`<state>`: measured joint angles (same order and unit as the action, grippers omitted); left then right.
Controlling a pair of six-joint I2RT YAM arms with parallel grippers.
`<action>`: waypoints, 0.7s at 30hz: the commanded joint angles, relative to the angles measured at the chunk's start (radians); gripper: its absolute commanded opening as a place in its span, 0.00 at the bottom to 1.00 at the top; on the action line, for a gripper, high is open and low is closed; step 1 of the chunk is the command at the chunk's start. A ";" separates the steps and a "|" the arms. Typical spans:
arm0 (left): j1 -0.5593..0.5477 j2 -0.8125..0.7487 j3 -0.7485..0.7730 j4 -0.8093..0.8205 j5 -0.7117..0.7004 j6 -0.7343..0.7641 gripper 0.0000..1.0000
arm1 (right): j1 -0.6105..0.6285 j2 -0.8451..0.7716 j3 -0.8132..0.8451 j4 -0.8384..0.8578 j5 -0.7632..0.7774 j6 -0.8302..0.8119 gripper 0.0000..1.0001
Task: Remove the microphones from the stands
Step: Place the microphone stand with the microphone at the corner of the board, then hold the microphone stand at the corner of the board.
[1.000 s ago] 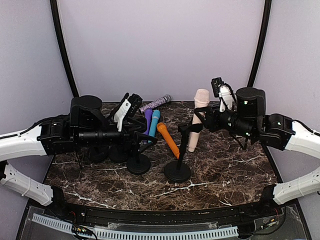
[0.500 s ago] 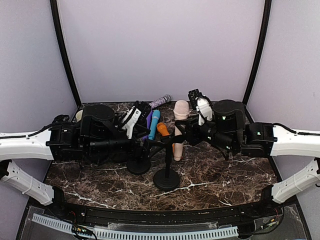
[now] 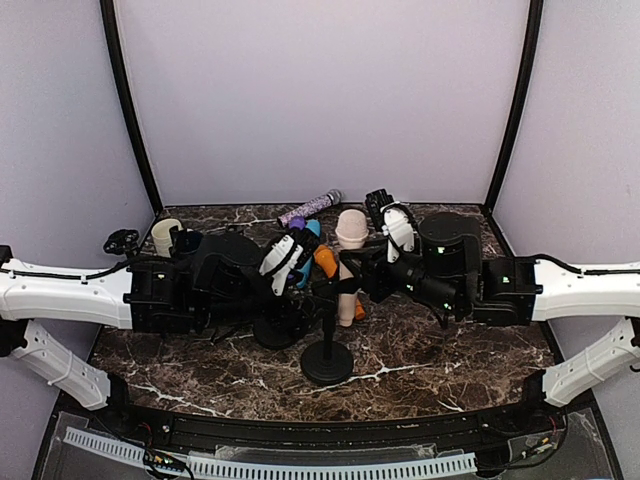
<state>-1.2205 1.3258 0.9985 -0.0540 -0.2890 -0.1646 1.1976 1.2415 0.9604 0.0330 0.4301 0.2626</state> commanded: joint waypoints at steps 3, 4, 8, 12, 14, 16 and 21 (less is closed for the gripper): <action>-0.004 0.004 -0.017 0.051 0.032 0.034 0.84 | 0.013 -0.021 0.000 0.127 -0.023 0.005 0.00; -0.004 0.005 -0.016 0.051 0.033 0.036 0.83 | 0.014 -0.020 0.001 0.125 -0.023 0.004 0.00; -0.004 0.007 -0.020 0.078 0.040 0.036 0.73 | 0.014 -0.022 0.001 0.123 -0.024 0.003 0.00; -0.004 0.014 -0.018 0.078 0.035 0.030 0.71 | 0.016 -0.025 0.001 0.128 -0.027 0.003 0.00; -0.004 0.019 -0.016 0.076 0.032 0.029 0.70 | 0.017 -0.027 -0.003 0.131 -0.026 0.003 0.00; -0.004 0.024 -0.013 0.074 0.031 0.027 0.70 | 0.019 -0.027 -0.003 0.131 -0.028 0.003 0.00; -0.003 0.026 -0.017 0.078 0.028 0.023 0.71 | 0.022 -0.027 -0.002 0.134 -0.033 0.003 0.00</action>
<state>-1.2205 1.3540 0.9916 0.0013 -0.2615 -0.1410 1.2049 1.2415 0.9546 0.0471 0.4160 0.2466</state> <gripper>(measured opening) 0.706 0.342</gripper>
